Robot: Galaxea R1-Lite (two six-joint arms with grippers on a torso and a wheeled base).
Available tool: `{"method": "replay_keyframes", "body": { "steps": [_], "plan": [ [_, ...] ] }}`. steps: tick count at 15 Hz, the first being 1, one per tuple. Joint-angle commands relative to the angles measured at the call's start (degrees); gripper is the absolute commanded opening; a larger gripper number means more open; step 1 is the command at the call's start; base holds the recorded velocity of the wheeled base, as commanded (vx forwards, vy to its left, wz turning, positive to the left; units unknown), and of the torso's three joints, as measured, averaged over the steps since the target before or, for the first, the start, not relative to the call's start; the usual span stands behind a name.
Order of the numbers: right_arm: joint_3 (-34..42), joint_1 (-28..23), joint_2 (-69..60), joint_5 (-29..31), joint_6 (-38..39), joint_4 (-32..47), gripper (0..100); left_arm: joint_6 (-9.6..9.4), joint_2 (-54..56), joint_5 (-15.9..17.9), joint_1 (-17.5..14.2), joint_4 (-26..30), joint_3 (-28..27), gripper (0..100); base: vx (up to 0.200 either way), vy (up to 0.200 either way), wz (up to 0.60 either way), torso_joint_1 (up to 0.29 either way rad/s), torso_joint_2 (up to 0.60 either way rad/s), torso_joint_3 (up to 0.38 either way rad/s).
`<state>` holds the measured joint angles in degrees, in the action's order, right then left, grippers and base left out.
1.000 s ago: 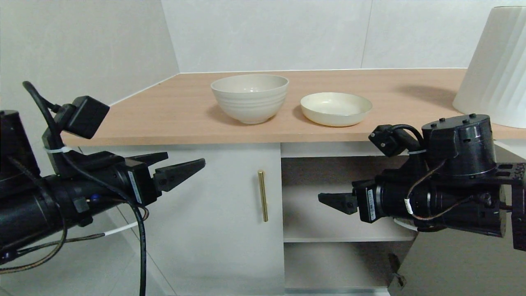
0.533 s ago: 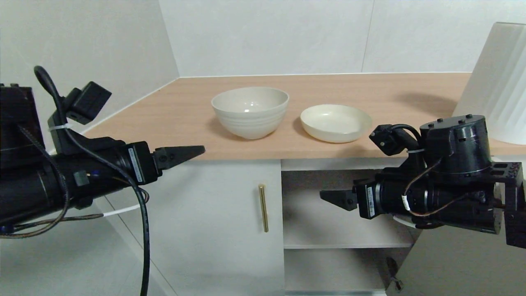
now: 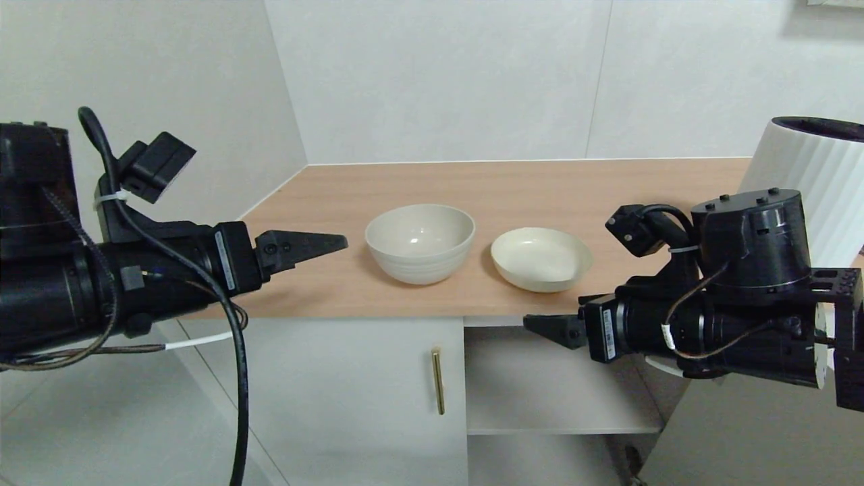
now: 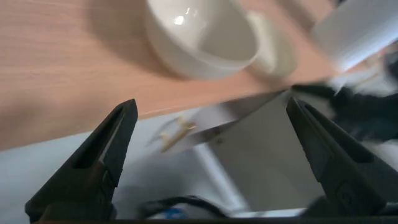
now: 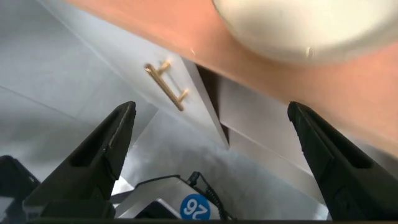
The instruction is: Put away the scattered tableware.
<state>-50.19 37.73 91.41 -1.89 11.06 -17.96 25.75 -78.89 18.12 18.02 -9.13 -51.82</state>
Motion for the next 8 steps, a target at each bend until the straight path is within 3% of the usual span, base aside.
{"method": "replay_keyframes", "body": {
  "steps": [1,2,5,8],
  "plan": [
    [-0.1,-0.5,0.4,0.0,0.0,-0.1,100,3.35,-2.7,0.1,0.0,1.0,-2.8,100,0.000,0.000,0.00,0.198,-0.49,-0.290],
    [-0.1,-0.6,0.4,0.0,0.0,-0.1,100,4.22,-3.3,0.1,0.0,1.2,-3.1,100,0.000,0.000,0.00,0.193,-0.48,-0.286],
    [-0.1,-1.3,0.7,-0.1,0.0,-0.1,100,11.08,-7.9,0.0,0.0,3.8,-6.3,100,0.000,0.000,0.00,0.201,-0.46,-0.273],
    [0.0,-1.6,1.8,0.1,0.0,-2.6,100,16.97,-10.8,0.0,0.0,8.3,-10.2,100,0.000,0.000,0.00,0.067,-0.15,-0.089]
  ]
}}
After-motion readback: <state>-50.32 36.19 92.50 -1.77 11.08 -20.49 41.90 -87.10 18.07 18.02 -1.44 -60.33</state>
